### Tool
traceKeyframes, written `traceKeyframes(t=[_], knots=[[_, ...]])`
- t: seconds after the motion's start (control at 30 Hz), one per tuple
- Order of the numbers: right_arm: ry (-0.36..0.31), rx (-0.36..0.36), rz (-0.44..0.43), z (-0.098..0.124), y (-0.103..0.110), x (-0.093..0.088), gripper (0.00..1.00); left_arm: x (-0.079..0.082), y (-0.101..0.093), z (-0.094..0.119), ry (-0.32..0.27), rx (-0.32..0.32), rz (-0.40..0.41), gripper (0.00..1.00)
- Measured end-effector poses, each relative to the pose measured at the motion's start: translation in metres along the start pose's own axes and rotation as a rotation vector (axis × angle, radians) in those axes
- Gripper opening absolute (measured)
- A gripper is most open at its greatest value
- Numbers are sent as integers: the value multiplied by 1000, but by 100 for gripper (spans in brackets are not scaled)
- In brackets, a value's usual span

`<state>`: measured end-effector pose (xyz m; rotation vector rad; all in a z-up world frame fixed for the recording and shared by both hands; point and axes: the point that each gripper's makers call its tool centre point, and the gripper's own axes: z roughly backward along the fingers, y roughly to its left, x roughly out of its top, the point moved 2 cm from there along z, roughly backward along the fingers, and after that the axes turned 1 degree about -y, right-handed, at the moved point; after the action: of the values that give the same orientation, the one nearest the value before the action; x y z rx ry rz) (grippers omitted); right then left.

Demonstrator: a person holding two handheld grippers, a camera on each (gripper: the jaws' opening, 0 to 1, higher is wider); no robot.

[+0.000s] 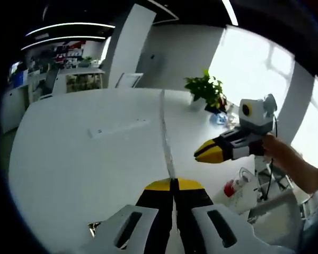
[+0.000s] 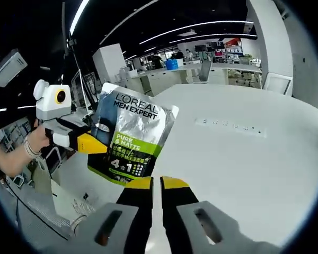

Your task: Arrange the skincare products in the storage area until every visible bottle or jar stands upright without overlapping.

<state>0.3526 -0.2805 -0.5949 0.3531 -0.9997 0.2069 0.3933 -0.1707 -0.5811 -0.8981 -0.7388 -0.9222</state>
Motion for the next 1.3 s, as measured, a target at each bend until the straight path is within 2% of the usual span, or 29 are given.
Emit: traceKeyframes(t=[0.53, 0.83, 0.97, 1.1, 1.3], knots=[[-29, 23, 112, 16, 38, 24, 9, -13, 6, 28, -9, 33, 29, 0], [-65, 40, 172, 29, 62, 40, 11, -27, 5, 40, -13, 36, 74, 0], [-89, 57, 185, 35, 75, 47, 11, -35, 4, 42, -16, 33, 103, 0], [-83, 71, 212, 38, 89, 46, 12, -46, 4, 45, 0, 35, 117, 0], [-100, 97, 242, 46, 111, 49, 12, -65, 2, 50, 6, 23, 187, 0]])
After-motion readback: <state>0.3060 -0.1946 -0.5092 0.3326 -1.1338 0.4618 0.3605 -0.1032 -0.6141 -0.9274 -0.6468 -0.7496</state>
